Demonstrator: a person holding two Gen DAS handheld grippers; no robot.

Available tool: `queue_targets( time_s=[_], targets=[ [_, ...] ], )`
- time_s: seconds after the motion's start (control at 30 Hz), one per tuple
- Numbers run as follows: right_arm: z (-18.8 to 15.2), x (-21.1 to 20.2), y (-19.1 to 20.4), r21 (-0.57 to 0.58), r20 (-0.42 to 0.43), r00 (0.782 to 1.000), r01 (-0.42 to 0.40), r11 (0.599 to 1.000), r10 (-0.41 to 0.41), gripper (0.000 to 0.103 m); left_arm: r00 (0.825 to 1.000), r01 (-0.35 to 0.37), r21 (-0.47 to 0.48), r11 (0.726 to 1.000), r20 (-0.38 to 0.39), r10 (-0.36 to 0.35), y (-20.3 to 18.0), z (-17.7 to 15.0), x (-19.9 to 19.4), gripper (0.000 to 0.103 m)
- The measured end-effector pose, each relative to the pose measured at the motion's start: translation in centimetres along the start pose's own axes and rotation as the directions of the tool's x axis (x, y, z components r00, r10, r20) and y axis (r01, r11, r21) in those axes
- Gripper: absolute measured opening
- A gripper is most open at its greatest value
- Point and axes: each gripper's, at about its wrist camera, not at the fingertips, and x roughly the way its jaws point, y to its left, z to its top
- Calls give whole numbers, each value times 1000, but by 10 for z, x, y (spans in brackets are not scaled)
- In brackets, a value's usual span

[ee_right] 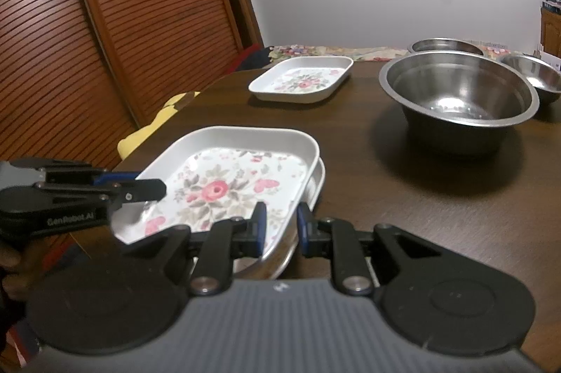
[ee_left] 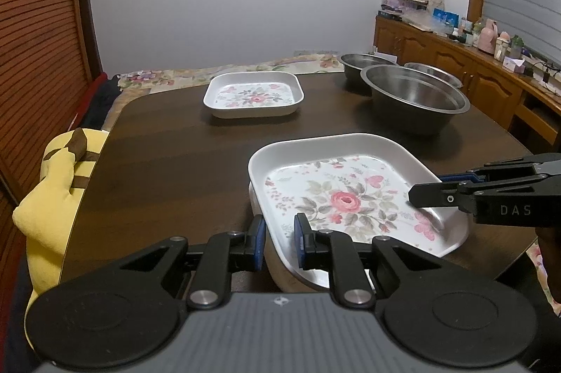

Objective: Organize plates and bowls

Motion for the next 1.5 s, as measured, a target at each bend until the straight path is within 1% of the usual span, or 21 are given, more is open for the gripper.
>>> queue_targets(
  time_s=[0.43, 0.53, 0.63, 0.93, 1.3, 1.5],
  targets=[
    [-6, 0, 0, -7, 15, 1000, 10, 1000, -10, 20, 1000, -10, 6, 1000, -24, 10, -1, -4, 10, 18],
    [-8, 0, 1, -16, 20, 1000, 16, 1000, -15, 21, 999, -24, 17, 1000, -24, 24, -1, -6, 13, 19],
    [-8, 1, 2, -40, 16, 1000, 24, 999, -24, 21, 999, -22, 16, 1000, -25, 22, -1, -4, 14, 18],
    [-8, 2, -3, -31, 7, 1000, 6, 1000, -6, 21, 999, -25, 5, 1000, -35, 25, 1, -9, 18, 19],
    [-6, -4, -2, -36, 22, 1000, 8, 999, -7, 21, 1000, -27, -5, 1000, -14, 27, 4, -5, 13, 19],
    [5, -9, -3, -52, 40, 999, 10, 999, -8, 21, 1000, -26, -6, 1000, 3, 26, 8, 5, 9, 19]
  ],
)
